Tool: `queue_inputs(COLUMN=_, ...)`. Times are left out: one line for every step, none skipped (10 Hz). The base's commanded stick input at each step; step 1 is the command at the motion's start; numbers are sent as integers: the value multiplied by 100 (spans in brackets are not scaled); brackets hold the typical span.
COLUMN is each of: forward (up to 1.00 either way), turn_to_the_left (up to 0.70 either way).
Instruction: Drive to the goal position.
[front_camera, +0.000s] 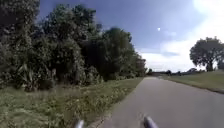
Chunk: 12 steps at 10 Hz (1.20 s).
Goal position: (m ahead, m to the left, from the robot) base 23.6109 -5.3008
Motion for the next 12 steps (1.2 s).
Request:
queue_inputs(forward=70, turn_to_the_left=-35)
queue_inputs(forward=70, turn_to_the_left=0)
queue_inputs(forward=70, turn_to_the_left=0)
queue_inputs(forward=70, turn_to_the_left=0)
queue_inputs(forward=70, turn_to_the_left=0)
queue_inputs(forward=70, turn_to_the_left=0)
queue_inputs(forward=70, turn_to_the_left=0)
queue_inputs(forward=70, turn_to_the_left=0)
queue_inputs(forward=70, turn_to_the_left=0)
queue_inputs(forward=70, turn_to_the_left=0)
queue_inputs(forward=70, turn_to_the_left=0)
queue_inputs(forward=70, turn_to_the_left=0)
